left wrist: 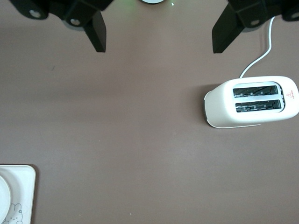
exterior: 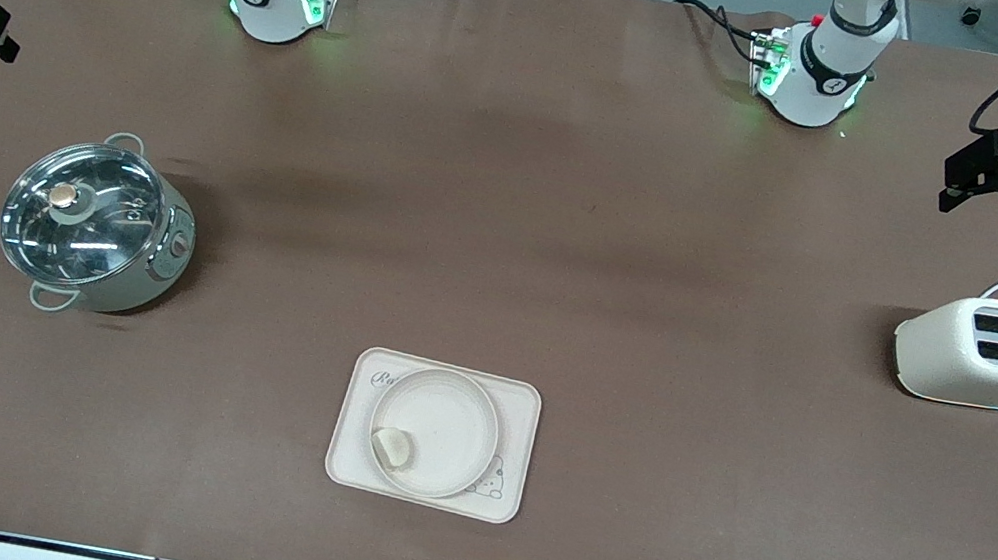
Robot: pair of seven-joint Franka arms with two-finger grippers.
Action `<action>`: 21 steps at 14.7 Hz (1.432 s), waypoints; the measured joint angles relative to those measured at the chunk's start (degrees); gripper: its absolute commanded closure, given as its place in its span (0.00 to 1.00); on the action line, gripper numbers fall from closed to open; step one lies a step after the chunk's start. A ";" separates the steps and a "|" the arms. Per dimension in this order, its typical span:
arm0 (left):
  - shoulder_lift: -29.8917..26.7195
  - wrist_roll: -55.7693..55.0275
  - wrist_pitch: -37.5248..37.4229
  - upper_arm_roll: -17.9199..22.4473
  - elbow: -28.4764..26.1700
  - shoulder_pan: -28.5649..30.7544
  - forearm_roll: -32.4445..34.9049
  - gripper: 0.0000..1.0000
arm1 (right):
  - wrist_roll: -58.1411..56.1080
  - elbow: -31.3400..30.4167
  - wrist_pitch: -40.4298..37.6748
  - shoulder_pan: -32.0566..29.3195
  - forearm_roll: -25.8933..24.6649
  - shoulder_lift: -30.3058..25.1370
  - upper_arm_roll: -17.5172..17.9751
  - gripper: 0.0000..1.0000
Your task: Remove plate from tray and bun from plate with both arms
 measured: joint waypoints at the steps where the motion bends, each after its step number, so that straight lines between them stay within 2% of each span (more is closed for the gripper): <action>1: 0.00 0.00 0.00 0.01 0.05 0.01 0.00 0.00 | 0.00 -0.03 0.01 0.00 0.00 0.10 0.00 0.00; 10: 1.52 0.00 0.01 0.21 1.83 0.14 0.00 0.00 | 0.00 -0.04 1.90 1.18 0.33 1.09 0.69 0.00; 14: 2.94 0.00 0.00 0.23 3.24 0.13 0.00 0.00 | 0.01 -0.34 4.86 3.28 3.92 3.23 0.78 0.00; 16: 3.06 0.00 0.00 0.23 3.38 0.01 0.00 0.00 | 0.42 -1.05 9.76 4.72 6.79 7.34 0.81 0.00; 21: 3.73 0.00 -0.05 0.21 3.41 -0.04 0.00 0.00 | 1.66 -0.48 27.66 8.75 15.66 23.54 0.87 0.00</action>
